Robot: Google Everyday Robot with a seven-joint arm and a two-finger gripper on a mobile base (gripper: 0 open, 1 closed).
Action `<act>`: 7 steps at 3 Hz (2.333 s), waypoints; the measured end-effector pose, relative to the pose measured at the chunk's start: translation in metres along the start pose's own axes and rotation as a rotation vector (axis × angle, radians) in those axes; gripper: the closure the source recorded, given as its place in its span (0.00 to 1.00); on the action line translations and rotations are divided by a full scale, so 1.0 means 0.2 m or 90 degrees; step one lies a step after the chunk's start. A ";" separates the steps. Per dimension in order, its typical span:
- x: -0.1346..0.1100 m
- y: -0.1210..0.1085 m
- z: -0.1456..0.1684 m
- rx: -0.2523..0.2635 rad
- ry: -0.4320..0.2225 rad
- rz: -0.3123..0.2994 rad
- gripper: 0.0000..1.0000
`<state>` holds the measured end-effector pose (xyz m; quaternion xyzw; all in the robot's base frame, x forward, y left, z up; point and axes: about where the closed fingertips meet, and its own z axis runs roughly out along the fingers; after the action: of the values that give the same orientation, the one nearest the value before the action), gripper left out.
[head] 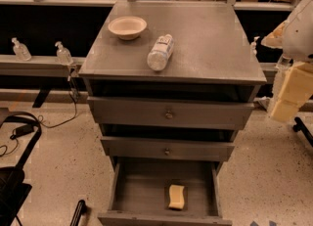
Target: Pick sponge from bottom drawer and place on counter
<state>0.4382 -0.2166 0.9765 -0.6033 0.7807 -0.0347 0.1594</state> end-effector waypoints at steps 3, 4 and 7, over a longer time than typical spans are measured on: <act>-0.16 -0.02 0.41 -0.078 -0.046 -0.135 0.00; -0.27 -0.07 0.47 -0.046 -0.090 -0.213 0.00; -0.33 -0.13 0.77 -0.036 -0.098 -0.378 0.00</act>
Offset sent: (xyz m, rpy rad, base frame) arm 0.0416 0.0252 -0.0532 -0.0439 0.0936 0.2083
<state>0.5226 -0.1390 0.8515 -0.8101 0.5566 -0.0125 0.1841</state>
